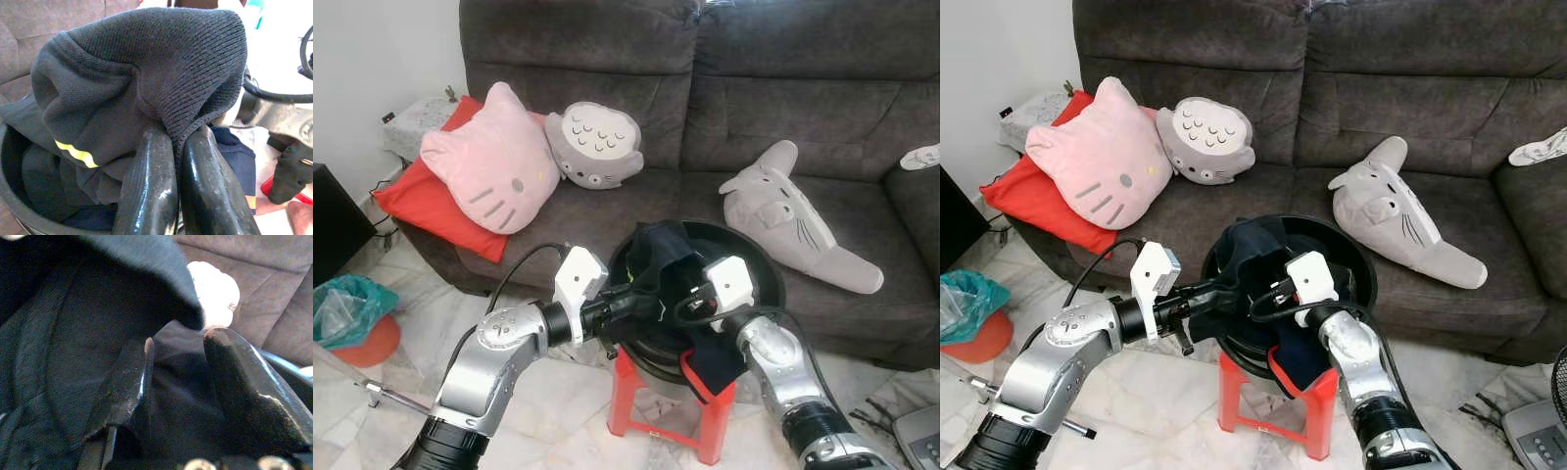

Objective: Hang hanger

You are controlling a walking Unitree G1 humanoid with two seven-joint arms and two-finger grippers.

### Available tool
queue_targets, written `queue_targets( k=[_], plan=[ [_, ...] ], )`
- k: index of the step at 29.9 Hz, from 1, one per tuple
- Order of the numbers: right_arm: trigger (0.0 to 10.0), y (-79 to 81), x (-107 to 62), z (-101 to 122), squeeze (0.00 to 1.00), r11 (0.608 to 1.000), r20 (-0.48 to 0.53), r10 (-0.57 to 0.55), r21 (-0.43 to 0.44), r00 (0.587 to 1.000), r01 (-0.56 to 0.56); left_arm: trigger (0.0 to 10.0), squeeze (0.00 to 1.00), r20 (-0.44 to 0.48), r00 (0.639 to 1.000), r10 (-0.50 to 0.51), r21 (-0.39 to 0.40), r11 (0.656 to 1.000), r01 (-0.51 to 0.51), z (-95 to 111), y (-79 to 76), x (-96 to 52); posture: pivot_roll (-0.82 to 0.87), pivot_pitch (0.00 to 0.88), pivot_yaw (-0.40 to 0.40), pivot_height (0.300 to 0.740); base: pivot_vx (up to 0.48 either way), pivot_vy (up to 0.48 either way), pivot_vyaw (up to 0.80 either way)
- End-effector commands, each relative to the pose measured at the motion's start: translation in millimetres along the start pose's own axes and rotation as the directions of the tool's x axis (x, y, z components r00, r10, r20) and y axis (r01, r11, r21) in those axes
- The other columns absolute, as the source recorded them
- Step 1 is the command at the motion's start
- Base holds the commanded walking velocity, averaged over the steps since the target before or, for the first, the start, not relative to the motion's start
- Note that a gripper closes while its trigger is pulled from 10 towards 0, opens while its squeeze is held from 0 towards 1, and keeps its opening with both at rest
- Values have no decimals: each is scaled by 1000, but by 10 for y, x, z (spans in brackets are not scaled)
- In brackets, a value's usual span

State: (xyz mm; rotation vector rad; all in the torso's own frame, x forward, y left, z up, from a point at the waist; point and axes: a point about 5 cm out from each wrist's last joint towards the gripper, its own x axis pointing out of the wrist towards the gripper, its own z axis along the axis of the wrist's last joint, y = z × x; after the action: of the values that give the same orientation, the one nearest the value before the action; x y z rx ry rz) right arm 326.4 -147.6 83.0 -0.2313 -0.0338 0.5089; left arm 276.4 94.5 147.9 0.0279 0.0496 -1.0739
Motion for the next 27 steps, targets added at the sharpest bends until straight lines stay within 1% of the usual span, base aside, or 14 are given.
queue_targets(
  k=[1, 2, 6, 12, 13, 15, 16, 18, 19, 21, 23, 27],
  plan=[
    [10000, -45, 22, 43, 0, 1000, 8, 10, -20, 1000, -9, 10000, 0, 11, 1000, -13, 10, 1000, 13, 56, -13, -21, -82, 0, 63, 740, 0, 0, 0],
    [10000, -82, 19, 58, 0, 1000, 11, 4, -27, 1000, -3, 10000, 0, 10, 1000, -13, 10, 1000, 13, 55, -13, -23, -82, 0, 63, 740, 0, 0, 0],
    [10000, -145, 13, 82, 0, 999, 8, 12, -53, 1000, -12, 10000, 0, 11, 1000, -12, 9, 1000, 12, 55, -14, -25, -80, 0, 62, 740, 0, 0, 0],
    [10000, -169, 23, 114, 0, 995, 2, 57, -87, 998, -56, 10000, 0, 12, 1000, -12, 7, 1000, 12, 56, -14, -26, -78, 0, 61, 740, 0, 0, 0],
    [10000, -162, 24, 121, 0, 989, -11, 91, -118, 996, -92, 10000, 0, 11, 1000, -10, 6, 1000, 10, 54, -13, -24, -79, 0, 61, 740, 0, 0, 0],
    [10000, -150, 21, 124, 0, 981, -23, 122, -150, 992, -124, 10000, 0, 10, 1000, -9, 6, 1000, 9, 51, -12, -24, -81, 0, 62, 740, 0, 0, 0],
    [10000, -139, 17, 128, 0, 972, -31, 147, -183, 989, -150, 10000, 0, 10, 1000, -9, 5, 1000, 9, 49, -12, -23, -81, 0, 63, 740, 0, 0, 0],
    [10000, -136, 16, 136, 0, 961, -38, 167, -218, 985, -171, 10000, 0, 11, 1000, -10, 4, 1000, 10, 50, -13, -19, -80, 0, 61, 740, 0, 0, 0],
    [10000, -133, 19, 149, 0, 944, -50, 189, -265, 981, -195, 10000, 0, 11, 1000, -11, 4, 1000, 11, 52, -11, -18, -81, 0, 62, 740, 0, 0, 0],
    [10000, -129, 20, 156, 0, 935, -55, 201, -289, 978, -208, 10000, 0, 11, 1000, -12, 4, 1000, 12, 53, -9, -18, -81, 0, 62, 740, 0, 0, 0],
    [10000, -112, 42, 224, 0, 909, -40, 223, -352, 974, -222, 10000, 0, 10, 1000, -15, 3, 1000, 15, 51, -12, -10, -82, 0, 62, 740, 0, 0, 0],
    [10000, -104, 63, 289, 0, 887, -21, 221, -411, 975, -210, 10000, 0, 6, 1000, -22, 1, 1000, 22, 36, -32, 2, -83, 0, 63, 740, 0, 0, 0]
  ],
)
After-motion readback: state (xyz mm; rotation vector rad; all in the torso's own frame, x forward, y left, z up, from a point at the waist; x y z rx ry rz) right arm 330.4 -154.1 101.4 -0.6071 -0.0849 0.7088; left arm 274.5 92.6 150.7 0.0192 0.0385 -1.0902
